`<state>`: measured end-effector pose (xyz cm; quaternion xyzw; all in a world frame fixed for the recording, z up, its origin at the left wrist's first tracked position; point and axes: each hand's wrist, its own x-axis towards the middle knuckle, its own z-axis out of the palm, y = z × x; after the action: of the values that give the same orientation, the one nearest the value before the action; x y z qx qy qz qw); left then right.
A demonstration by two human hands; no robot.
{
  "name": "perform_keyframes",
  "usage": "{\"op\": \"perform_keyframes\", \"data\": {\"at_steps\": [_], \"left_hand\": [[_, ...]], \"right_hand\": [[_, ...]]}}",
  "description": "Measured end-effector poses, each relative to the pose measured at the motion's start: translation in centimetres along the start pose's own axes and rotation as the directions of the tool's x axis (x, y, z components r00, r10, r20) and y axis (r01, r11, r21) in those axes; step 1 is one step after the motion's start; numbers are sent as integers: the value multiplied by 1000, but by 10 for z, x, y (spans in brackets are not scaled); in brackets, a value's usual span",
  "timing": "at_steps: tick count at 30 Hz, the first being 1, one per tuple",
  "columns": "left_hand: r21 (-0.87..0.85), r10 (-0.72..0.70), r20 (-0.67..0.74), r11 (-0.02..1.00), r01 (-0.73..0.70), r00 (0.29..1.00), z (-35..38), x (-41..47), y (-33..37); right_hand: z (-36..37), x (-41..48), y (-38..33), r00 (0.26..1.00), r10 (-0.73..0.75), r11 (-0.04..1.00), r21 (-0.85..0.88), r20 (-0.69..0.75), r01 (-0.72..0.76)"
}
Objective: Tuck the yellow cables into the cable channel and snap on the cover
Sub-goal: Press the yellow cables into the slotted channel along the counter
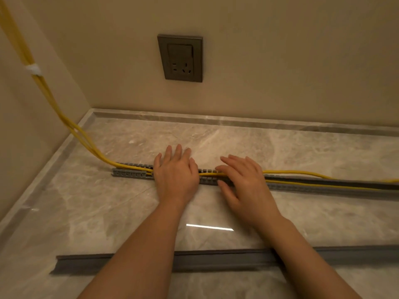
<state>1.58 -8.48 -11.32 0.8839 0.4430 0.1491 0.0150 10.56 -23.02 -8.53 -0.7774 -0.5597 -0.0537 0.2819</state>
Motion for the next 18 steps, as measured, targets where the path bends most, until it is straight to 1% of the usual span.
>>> {"op": "perform_keyframes", "data": {"at_steps": [1, 3, 5, 8, 11, 14, 18], "left_hand": [[-4, -4, 0, 1000, 4, 1000, 0, 0, 0], [-12, -13, -4, 1000, 13, 1000, 0, 1, 1], [-23, -16, -9, 1000, 16, 1000, 0, 1, 2], [-25, -16, -15, 1000, 16, 1000, 0, 1, 1], [-35, -19, -10, 999, 18, 1000, 1, 1, 1], [-39, -21, -11, 999, 20, 1000, 1, 1, 1], [-40, -16, -8, 999, 16, 1000, 1, 1, 1]], "right_hand": [[-5, -1, 6, 1000, 20, 998, -55, 9, -20], [-10, -6, 15, 999, 54, 993, -105, 6, -53], [-8, -13, 18, 998, 56, 994, -89, -34, -59], [1, -22, 16, 995, 1, 997, -77, -99, -8], [4, -21, 18, 990, 8, 998, -55, -141, -16], [5, -22, 17, 987, 28, 999, -30, -159, -33], [6, -25, 12, 990, 65, 998, -11, -126, -67]]}}
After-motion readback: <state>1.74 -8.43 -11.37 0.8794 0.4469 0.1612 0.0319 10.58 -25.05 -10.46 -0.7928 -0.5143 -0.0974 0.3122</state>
